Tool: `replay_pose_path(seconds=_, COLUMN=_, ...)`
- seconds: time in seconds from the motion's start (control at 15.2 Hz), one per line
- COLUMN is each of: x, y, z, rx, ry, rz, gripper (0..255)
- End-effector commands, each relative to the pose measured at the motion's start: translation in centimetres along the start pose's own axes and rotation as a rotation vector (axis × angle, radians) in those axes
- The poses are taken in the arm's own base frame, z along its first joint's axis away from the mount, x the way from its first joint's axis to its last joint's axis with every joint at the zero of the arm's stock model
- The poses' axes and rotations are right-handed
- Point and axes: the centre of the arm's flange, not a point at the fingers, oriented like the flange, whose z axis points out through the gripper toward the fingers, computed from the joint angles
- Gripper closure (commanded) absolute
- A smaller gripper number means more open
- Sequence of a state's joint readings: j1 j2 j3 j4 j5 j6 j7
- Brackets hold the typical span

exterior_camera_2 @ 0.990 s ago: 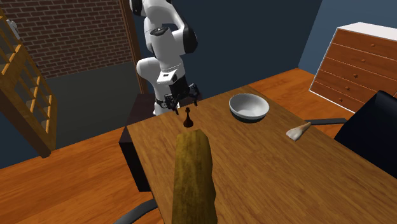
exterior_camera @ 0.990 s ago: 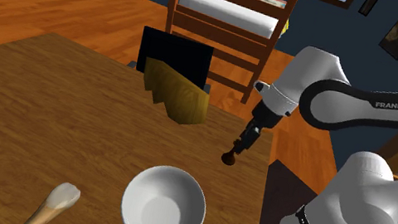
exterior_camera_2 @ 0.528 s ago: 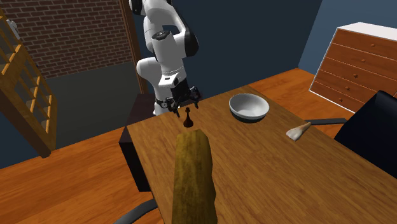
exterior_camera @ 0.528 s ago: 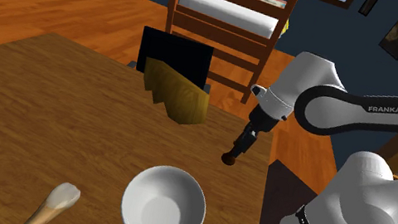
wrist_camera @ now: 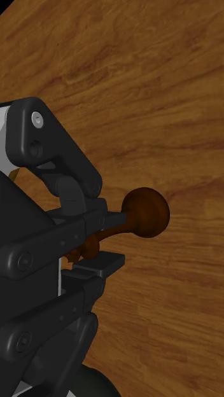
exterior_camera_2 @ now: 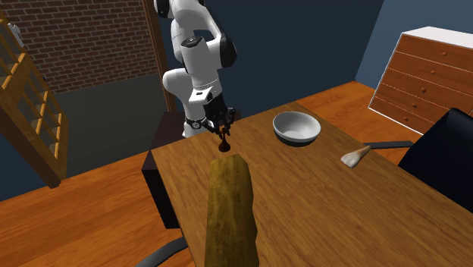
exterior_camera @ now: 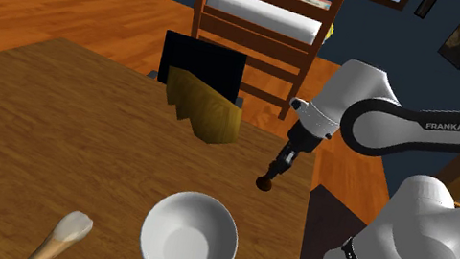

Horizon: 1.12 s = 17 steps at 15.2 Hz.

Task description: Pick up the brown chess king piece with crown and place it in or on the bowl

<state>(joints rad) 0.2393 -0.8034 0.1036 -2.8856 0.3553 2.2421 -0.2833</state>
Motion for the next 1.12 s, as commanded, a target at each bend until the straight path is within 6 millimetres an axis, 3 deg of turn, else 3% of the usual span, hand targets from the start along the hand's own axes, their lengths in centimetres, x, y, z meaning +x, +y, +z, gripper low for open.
replay_pose_path(seconds=0.0, x=0.0, y=0.0, z=0.1, rx=0.000, ry=-0.002, rz=0.000, gripper=255)
replay_pose_path(seconds=0.2, x=0.0, y=0.0, z=0.1, rx=0.000, ry=-0.002, rz=0.000, gripper=255)
replay_pose_path(seconds=1.06, x=1.3, y=-1.3, z=-6.5, rx=0.000, ry=-0.002, rz=0.000, gripper=255)
